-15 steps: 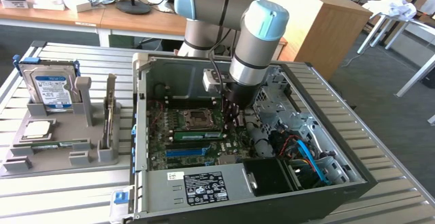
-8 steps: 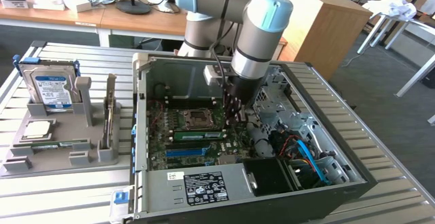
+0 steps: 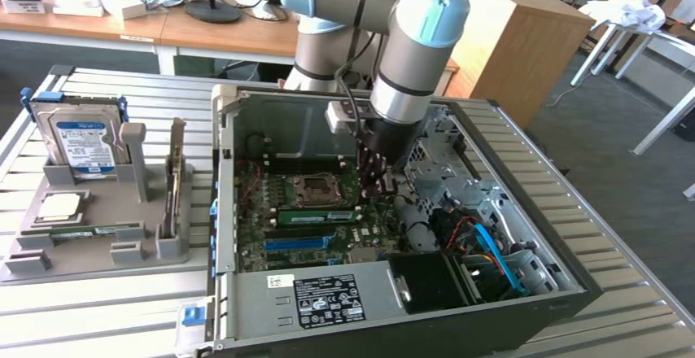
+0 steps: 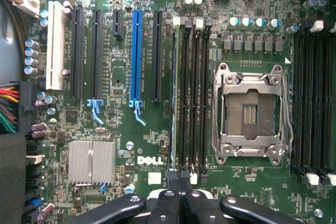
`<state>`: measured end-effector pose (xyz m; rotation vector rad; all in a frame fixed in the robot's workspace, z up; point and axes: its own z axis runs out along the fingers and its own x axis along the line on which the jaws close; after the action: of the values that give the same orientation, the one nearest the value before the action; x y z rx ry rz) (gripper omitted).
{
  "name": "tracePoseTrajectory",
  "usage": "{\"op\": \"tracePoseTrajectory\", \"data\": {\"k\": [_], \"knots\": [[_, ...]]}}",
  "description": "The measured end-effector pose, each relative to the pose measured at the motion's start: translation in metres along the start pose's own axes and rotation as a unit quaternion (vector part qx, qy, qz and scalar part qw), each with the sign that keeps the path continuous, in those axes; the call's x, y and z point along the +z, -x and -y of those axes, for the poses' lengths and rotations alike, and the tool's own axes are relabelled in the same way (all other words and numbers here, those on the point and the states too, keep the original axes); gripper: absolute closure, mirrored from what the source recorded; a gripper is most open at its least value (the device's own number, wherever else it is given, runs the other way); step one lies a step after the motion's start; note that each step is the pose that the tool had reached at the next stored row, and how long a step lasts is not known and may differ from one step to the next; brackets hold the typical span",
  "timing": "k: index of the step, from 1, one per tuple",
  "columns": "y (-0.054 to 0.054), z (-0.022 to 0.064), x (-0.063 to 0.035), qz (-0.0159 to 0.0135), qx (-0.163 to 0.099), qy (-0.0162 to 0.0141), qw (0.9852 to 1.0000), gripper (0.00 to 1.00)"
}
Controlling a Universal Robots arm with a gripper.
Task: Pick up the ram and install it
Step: 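Press down the ram until it locks into place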
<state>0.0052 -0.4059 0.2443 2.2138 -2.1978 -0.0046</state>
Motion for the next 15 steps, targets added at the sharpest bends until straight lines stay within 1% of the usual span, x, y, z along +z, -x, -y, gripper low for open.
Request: {"op": "tracePoseTrajectory", "data": {"k": [3,15], "knots": [[0.000,-0.0076,0.0001,-0.0001,0.000,0.0000,1.0000,0.90],[0.001,-0.0466,0.0009,-0.0001,0.000,-0.0011,1.0000,0.90]]}}
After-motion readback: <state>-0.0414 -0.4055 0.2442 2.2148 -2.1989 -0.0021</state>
